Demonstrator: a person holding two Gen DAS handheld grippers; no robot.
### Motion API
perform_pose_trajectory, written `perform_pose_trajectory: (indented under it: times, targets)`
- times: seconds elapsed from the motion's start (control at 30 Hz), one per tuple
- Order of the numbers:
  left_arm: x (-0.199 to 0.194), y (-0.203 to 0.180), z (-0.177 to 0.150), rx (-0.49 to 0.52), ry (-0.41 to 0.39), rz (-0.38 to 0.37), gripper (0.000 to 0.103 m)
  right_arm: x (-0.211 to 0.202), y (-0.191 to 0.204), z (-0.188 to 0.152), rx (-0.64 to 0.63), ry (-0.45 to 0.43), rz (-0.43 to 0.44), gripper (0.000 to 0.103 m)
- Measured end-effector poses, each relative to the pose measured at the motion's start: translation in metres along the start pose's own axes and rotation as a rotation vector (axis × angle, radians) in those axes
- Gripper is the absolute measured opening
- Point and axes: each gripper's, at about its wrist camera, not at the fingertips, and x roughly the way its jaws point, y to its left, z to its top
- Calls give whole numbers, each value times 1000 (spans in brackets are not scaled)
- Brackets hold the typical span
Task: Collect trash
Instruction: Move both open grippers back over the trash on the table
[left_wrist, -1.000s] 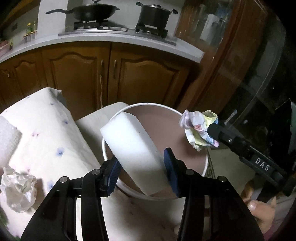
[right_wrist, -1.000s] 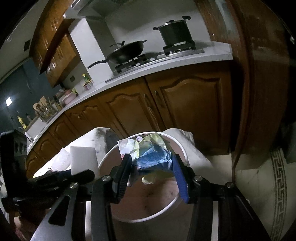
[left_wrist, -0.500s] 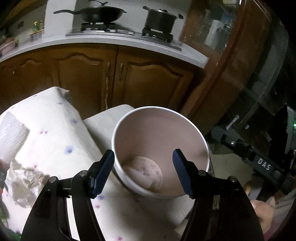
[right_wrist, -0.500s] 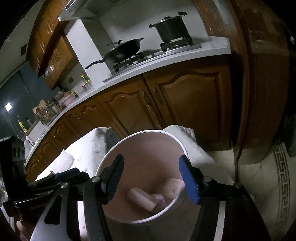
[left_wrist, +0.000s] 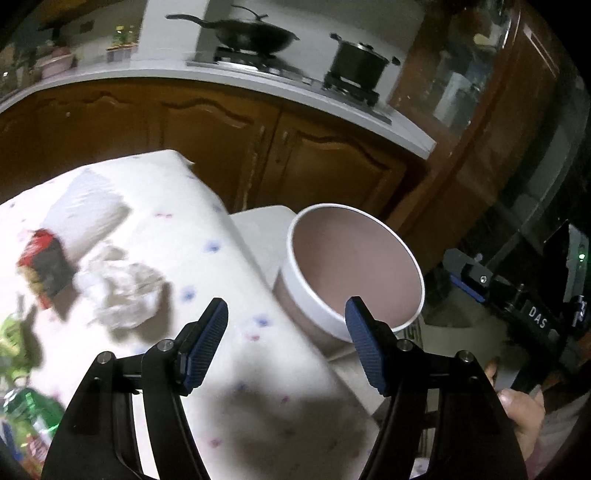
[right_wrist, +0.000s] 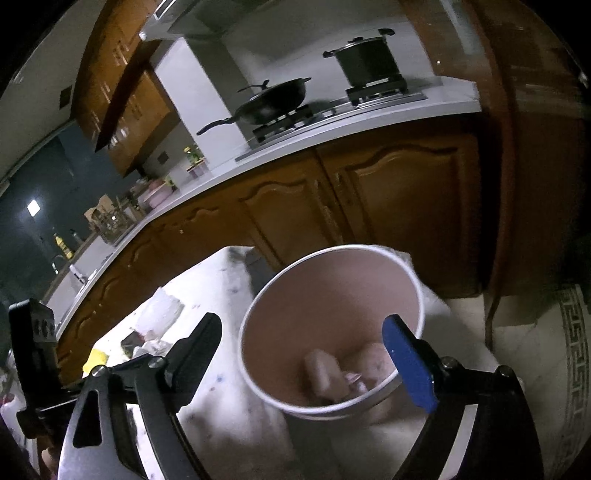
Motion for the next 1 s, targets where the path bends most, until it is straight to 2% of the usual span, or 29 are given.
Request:
perform_pose_trajectory:
  times: [0.27,0.73,1.0]
  targets:
    - [-49,46,-13,-64,-61,72,69,1,33,-13,-29,20,52,90]
    - [-92,110,-29,-162,-106,140,70,11,91,-35,-108,63,117,90]
    - [-107,139,-29,-200,-114,178,74,18,119,-42,-140,76,154,90]
